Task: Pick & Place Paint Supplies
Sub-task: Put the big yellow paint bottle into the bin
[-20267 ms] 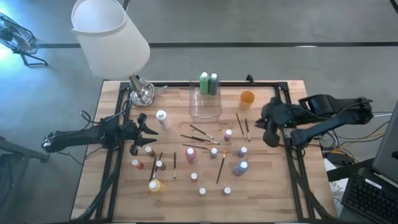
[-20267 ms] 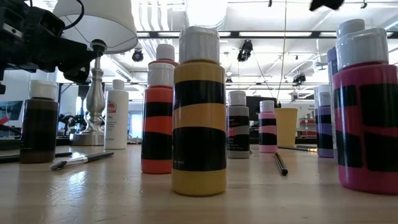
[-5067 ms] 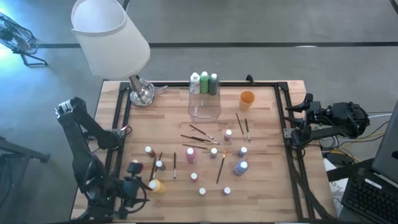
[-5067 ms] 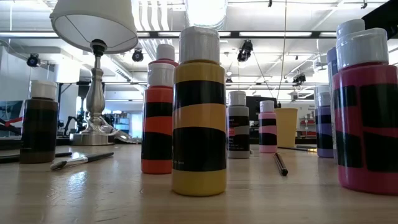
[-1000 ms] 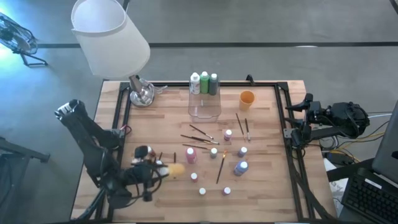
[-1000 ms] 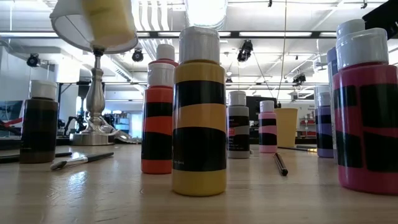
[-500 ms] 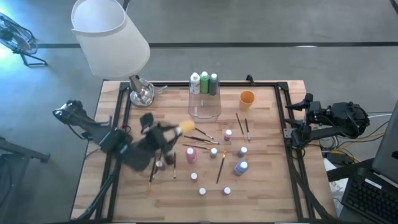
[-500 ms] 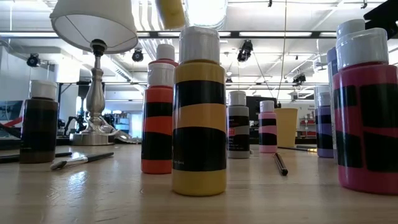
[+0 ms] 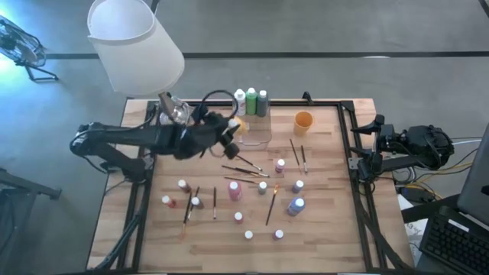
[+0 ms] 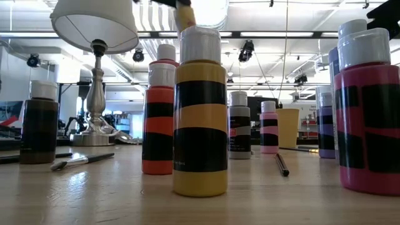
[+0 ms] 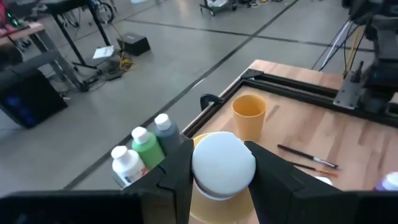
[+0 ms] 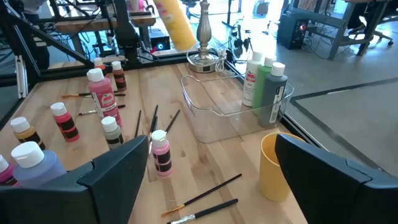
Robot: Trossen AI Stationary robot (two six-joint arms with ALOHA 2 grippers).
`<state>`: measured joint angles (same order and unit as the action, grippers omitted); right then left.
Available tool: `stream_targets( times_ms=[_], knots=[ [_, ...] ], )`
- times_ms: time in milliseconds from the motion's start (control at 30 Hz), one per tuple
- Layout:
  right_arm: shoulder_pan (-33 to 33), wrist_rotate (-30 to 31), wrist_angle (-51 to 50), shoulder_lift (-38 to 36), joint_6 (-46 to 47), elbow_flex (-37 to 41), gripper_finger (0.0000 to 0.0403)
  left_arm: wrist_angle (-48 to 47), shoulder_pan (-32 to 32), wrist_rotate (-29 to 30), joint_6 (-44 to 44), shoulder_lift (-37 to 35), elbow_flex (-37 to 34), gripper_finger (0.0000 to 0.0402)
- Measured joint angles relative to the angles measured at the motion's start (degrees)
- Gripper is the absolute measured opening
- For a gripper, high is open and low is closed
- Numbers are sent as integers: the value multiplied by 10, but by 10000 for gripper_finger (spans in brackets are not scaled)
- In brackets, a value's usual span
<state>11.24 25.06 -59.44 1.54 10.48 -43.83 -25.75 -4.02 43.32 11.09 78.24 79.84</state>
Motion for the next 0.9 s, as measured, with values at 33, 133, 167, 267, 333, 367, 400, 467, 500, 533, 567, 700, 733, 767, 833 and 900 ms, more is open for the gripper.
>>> stream_targets(
  times_ms=[33, 133, 167, 267, 333, 367, 400, 467, 500, 533, 567, 700, 733, 767, 833, 900],
  knots=[
    [0, 0, 0, 0, 0, 0, 352, 6, 12, -6, -2, 4, -4, 128],
    [0, 0, 0, 0, 0, 0, 359, 7, 42, -11, -6, 17, -5, 128],
    [0, 0, 0, 0, 0, 0, 361, 8, 52, -14, -6, 21, -5, 128],
    [0, 0, 0, 0, 0, 0, 363, 18, 77, -34, -6, 34, -5, 128],
    [0, 0, 0, 0, 0, 0, 363, 24, 90, -52, -5, 43, -5, 128],
    [0, 0, 0, 0, 0, 0, 364, 26, 96, -58, -5, 47, -5, 128],
    [0, 0, 0, 0, 0, 0, 364, 29, 102, -63, -5, 52, -5, 128],
    [0, 0, 0, 0, 0, 0, 364, 38, 111, -66, -5, 64, -5, 128],
    [0, 0, 0, 0, 0, 0, 364, 40, 116, -67, -6, 70, -5, 128],
    [0, 0, 0, 0, 0, 0, 364, 43, 122, -67, -9, 75, -5, 128],
    [0, 0, 0, 0, 0, 0, 364, 46, 127, -67, -11, 80, -5, 128],
    [0, 0, 0, 0, 0, 0, 364, 50, 148, -73, -12, 98, -5, 128],
    [0, 0, 0, 0, 0, 0, 364, 51, 155, -82, -12, 102, -5, 128],
    [0, 0, 0, 0, 0, 0, 364, 53, 161, -92, -11, 106, -5, 128],
    [0, 0, 0, 0, 0, 0, 364, 52, 173, -107, -7, 113, -4, 128],
    [0, 0, 0, 0, 0, 0, 364, 52, 183, -121, -5, 119, -4, 128]
  ],
)
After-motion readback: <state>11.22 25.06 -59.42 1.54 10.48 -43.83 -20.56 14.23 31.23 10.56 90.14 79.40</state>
